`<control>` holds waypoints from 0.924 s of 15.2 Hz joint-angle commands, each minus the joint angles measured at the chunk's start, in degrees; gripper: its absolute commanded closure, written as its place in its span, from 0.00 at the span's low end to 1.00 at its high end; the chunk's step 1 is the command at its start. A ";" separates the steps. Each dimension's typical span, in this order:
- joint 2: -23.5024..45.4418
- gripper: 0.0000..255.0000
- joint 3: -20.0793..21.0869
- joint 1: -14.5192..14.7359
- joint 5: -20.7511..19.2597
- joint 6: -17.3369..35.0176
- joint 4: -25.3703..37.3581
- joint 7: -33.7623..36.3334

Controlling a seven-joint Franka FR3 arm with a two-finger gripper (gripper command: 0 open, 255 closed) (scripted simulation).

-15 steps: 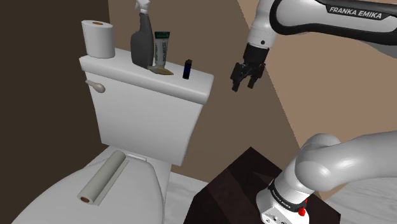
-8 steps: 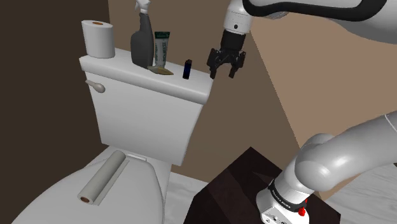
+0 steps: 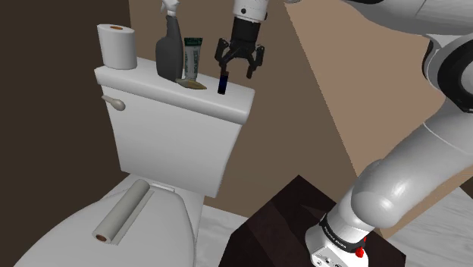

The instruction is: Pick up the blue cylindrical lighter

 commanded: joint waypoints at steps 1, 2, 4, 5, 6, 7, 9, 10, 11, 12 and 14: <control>5.02 0.00 0.76 0.22 -0.87 -1.57 6.68 2.94; 7.57 0.00 1.10 0.48 -1.39 -2.43 10.12 4.39; 7.62 0.00 1.04 0.56 -1.39 -1.68 9.44 4.51; 7.37 0.00 1.02 0.55 -1.33 -0.84 8.35 4.46; 7.15 0.00 1.00 0.53 -1.28 -0.01 7.30 4.42; 6.97 0.00 0.98 0.51 -1.24 0.81 6.31 4.38; 6.62 0.00 0.96 0.49 -1.16 2.45 4.33 4.31; 6.39 0.00 0.94 0.47 -1.11 3.72 2.84 4.26; 6.37 0.00 0.94 0.47 -1.10 3.72 2.82 4.26; 6.38 0.00 0.94 0.47 -1.11 3.72 2.83 4.26; 6.40 1.00 0.95 0.48 -1.11 3.69 2.88 4.28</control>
